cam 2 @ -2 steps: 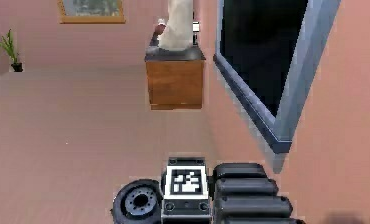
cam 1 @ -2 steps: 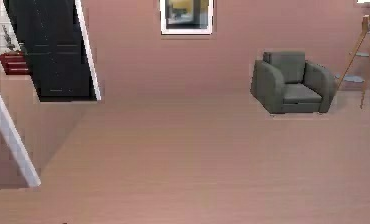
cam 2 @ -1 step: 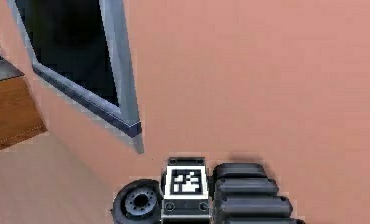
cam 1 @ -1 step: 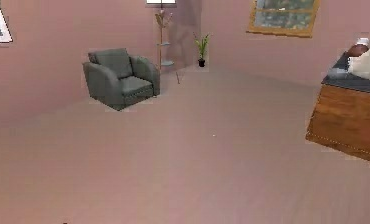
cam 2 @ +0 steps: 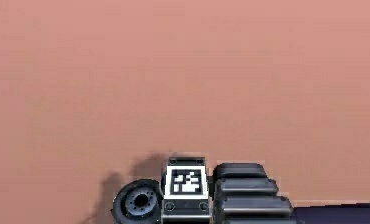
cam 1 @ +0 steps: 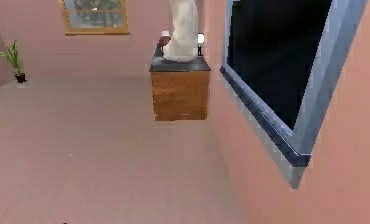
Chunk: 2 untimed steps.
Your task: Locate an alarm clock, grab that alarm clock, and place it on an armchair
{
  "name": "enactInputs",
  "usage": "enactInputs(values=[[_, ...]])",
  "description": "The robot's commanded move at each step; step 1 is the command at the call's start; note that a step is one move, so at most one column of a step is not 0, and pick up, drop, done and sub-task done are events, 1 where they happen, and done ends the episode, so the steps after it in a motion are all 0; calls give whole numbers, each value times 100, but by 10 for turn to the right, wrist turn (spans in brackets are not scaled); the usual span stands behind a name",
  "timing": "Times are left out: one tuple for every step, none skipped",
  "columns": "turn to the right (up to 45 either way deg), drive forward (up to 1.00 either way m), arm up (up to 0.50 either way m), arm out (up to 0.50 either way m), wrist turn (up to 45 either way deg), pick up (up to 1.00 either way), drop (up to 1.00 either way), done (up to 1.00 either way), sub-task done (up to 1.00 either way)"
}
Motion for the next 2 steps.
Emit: enactInputs(values=[[450, 0, 0, 0, 0, 0, 0, 0, 0], [390, 0, 0, 0, 0, 0, 0, 0, 0]])
